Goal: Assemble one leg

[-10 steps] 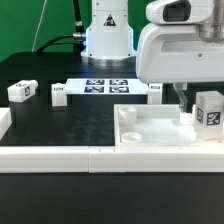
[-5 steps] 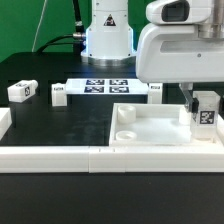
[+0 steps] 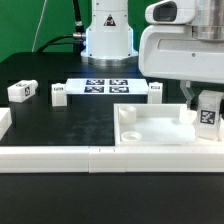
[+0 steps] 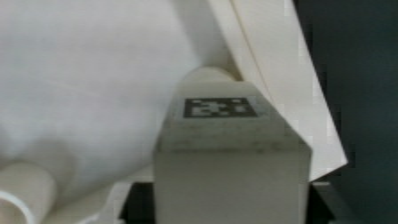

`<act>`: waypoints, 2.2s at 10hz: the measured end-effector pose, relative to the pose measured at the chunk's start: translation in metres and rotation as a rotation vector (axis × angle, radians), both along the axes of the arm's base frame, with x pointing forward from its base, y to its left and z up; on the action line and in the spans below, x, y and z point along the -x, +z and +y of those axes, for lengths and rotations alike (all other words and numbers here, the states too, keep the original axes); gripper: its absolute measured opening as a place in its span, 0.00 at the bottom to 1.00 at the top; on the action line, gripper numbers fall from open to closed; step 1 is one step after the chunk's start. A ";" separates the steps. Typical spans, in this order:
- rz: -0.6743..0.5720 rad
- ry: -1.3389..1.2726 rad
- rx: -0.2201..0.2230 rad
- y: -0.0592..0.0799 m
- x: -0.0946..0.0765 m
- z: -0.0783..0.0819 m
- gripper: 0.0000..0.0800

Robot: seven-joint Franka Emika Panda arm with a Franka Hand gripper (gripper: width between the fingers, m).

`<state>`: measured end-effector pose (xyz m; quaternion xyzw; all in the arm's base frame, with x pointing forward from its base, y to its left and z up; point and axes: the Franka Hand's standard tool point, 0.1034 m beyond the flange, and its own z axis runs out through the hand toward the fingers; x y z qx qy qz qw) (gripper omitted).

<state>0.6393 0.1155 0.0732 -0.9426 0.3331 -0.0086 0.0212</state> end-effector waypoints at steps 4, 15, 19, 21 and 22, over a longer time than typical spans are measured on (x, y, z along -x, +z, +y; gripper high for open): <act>0.025 -0.513 -0.016 -0.001 0.002 -0.003 0.36; 0.019 -0.462 -0.035 -0.002 0.001 0.002 0.81; 0.005 -0.051 -0.014 -0.003 0.003 0.009 0.81; -0.012 0.171 -0.005 -0.003 0.002 0.008 0.81; -0.017 0.266 -0.002 -0.003 0.002 0.006 0.81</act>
Offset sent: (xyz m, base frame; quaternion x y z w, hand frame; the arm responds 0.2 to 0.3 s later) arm -0.0057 -0.0079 0.0021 -0.0578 0.0126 0.2686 0.9614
